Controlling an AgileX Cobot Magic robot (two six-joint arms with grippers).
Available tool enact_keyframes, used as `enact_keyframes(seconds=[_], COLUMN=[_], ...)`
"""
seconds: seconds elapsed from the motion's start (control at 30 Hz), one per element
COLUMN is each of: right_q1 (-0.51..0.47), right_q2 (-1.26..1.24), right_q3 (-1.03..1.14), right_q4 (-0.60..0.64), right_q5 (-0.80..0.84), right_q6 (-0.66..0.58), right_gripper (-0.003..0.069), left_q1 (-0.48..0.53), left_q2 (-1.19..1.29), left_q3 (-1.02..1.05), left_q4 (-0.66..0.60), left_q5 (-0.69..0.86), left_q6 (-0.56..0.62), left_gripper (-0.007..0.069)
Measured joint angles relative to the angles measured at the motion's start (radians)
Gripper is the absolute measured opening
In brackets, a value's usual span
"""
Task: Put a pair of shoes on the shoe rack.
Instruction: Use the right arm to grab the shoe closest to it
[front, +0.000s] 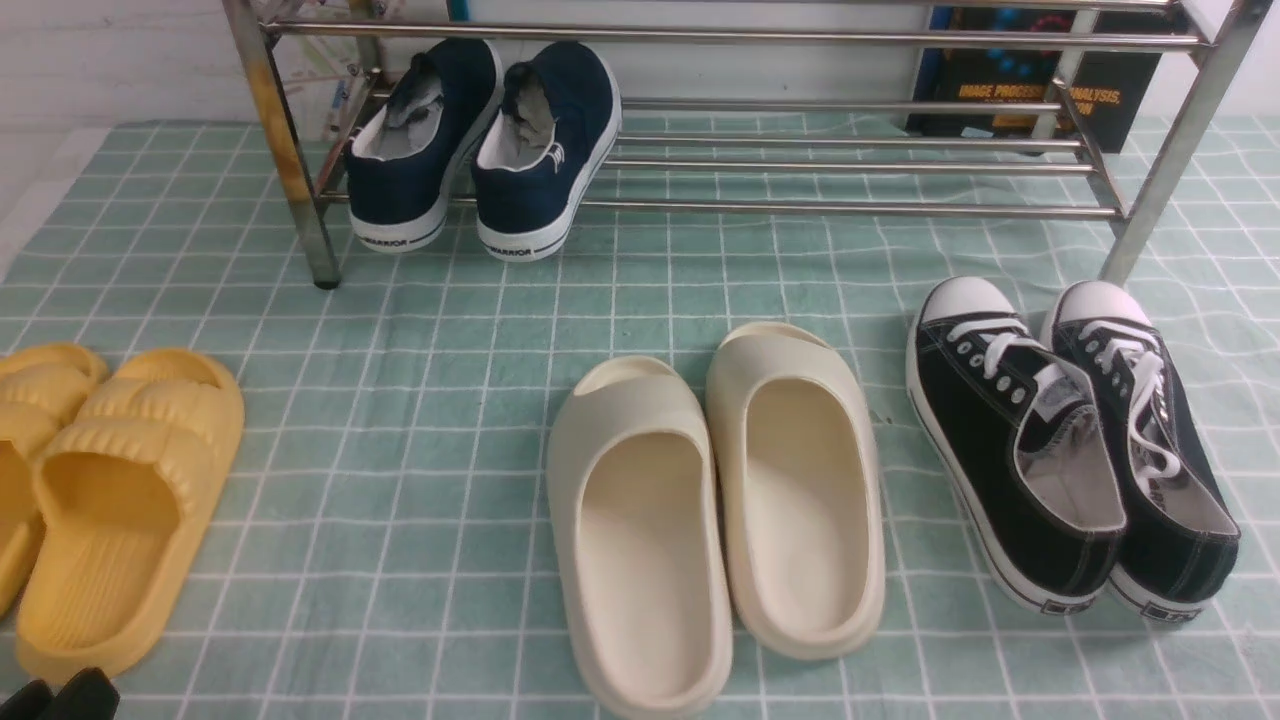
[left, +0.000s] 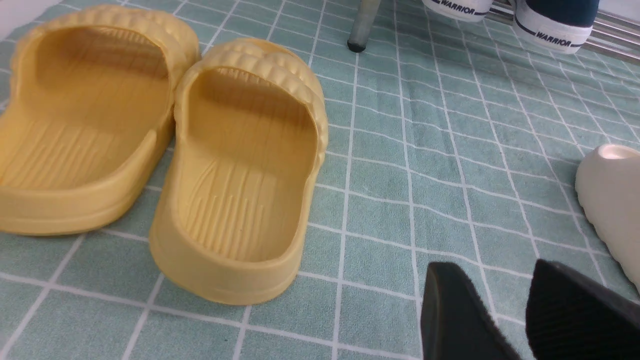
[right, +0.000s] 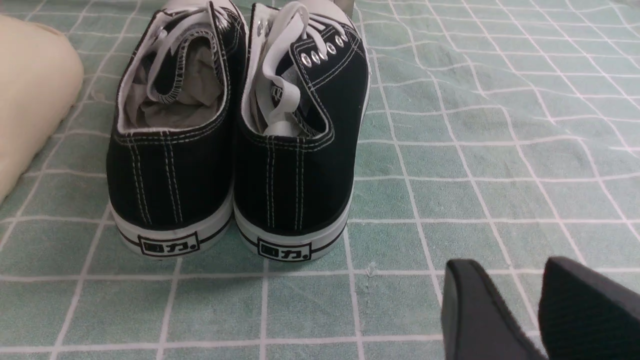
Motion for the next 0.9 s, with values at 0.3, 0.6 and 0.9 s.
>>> enact_keyframes(seconds=[0.3,0.6,0.9], right_q1=[0.0,0.0,0.0], right_q2=[0.0,0.0,0.0], right_q3=[0.0,0.0,0.009], right_q4=[0.111,0.354,0.509], right_q5=[-0.002,0.001,-0.037], right_q6=[0.096,0.323,0.507], right_gripper=[0.0239,0.0239,0.0239], left_q1=[0.0,0.0,0.0], left_q2=[0.0,0.0,0.0], left_q3=[0.0,0.0,0.0], left_q4=[0.0,0.0,-0.015], left_q5=[0.0,0.0,0.0], left_q6=[0.0,0.0,0.0], left_gripper=[0.0239,0.0239,0.0239])
